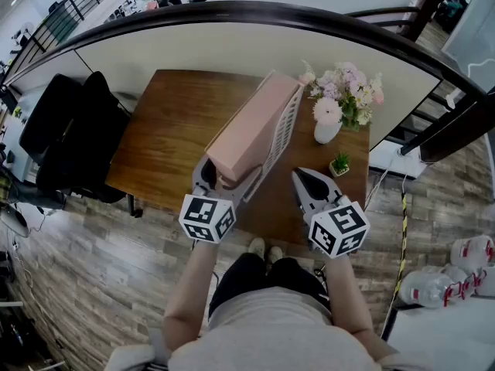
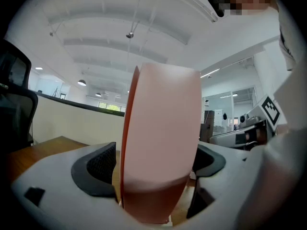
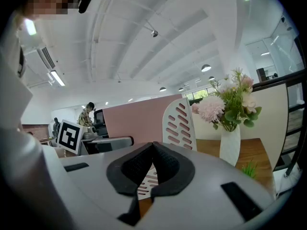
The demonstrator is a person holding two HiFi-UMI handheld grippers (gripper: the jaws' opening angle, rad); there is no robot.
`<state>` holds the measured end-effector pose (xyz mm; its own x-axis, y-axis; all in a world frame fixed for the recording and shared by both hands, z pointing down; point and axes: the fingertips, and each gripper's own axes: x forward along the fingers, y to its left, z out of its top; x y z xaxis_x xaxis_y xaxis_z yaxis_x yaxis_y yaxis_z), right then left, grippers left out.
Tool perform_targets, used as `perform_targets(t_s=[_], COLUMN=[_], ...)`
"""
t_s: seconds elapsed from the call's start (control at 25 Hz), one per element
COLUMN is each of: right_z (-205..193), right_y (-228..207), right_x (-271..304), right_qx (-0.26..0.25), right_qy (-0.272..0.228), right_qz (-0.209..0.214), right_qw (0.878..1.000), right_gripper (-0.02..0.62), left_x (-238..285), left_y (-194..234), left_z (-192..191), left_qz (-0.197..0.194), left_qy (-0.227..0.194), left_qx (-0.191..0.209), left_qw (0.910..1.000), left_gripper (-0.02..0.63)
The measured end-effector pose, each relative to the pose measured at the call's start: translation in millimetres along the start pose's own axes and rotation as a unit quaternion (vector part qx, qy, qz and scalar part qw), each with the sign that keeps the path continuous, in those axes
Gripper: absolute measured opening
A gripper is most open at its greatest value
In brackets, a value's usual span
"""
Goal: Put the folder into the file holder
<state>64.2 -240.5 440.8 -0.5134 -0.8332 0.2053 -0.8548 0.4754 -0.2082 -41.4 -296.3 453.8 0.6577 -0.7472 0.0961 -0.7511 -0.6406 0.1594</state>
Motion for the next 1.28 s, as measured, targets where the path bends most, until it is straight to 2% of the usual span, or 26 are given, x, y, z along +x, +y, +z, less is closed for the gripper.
perform_targets(t_s=[0.2, 0.4, 0.8, 0.96, 1.28], right_z=[2, 5, 11, 15, 21], right_y=[4, 9, 25, 28, 31], right_x=[-3, -7, -12, -9, -12], right_qx=[-0.004, -0.009, -0.020, -0.030, -0.039], right_qy=[-0.003, -0.008, -0.020, -0.021, -0.025], right_qz=[0.003, 0.008, 0.022, 0.026, 0.028], right_qw=[1.000, 1.000, 0.999, 0.999, 0.999], right_gripper=[-0.002, -0.002, -0.002, -0.002, -0.002], left_x=[-12, -26, -62, -69, -71], left_y=[3, 0, -13, -21, -48], left_z=[6, 17, 41, 53, 60], left_qz=[0.016, 0.010, 0.021, 0.014, -0.017], left_qy=[-0.007, -0.030, -0.058, -0.070, -0.060], left_qx=[-0.014, -0.031, -0.037, -0.042, -0.013], left_qw=[0.9998, 0.9990, 0.9974, 0.9966, 0.9980], left_gripper=[0.471, 0.445, 0.419, 0.368, 0.256])
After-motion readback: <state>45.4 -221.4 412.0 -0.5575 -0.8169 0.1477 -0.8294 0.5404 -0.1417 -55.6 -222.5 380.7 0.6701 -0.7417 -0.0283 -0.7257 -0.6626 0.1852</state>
